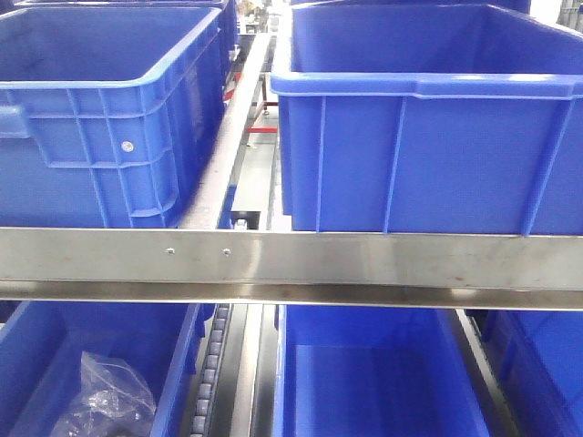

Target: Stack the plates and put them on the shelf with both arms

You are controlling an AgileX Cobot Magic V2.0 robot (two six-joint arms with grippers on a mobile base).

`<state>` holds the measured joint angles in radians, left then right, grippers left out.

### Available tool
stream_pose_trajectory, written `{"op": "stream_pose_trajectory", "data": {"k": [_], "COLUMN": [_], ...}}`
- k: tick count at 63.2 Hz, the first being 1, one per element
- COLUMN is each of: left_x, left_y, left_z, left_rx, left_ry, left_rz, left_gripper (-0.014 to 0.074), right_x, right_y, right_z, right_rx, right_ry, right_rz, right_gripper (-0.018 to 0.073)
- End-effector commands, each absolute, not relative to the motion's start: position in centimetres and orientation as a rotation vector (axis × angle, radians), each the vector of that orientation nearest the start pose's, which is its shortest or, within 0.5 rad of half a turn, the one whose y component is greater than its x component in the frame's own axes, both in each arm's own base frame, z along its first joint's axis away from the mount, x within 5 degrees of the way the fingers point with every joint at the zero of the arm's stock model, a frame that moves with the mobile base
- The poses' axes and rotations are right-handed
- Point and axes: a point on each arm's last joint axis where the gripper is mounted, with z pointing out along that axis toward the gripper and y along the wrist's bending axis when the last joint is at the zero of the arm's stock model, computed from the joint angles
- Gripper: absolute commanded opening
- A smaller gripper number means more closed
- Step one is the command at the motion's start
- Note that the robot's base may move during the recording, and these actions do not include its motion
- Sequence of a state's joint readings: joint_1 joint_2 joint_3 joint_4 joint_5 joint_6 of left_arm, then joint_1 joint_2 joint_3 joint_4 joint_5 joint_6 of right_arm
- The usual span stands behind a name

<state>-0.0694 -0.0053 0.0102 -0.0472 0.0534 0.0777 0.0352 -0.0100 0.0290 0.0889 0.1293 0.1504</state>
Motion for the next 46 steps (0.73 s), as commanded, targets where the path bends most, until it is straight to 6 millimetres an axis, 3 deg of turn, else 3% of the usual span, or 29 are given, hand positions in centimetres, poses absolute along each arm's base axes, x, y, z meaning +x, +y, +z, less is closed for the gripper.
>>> {"op": "stream_pose_trajectory", "data": {"k": [1, 46], "left_x": [5.52, 5.52], "left_y": [-0.35, -0.35], "left_z": [20.67, 20.67], "left_rx": [0.063, 0.063], "left_ry": [1.459, 1.459], "left_rz": [-0.035, -0.035], "left_gripper": [0.0090, 0.0090], "right_x": [5.45, 5.45], "right_y": [0.18, 0.18], "right_z": [20.76, 20.76], "right_rx": [0.145, 0.145], "right_ry": [1.496, 1.496], "right_rz": [0.206, 0.206], "right_gripper": [0.0056, 0.0056]}}
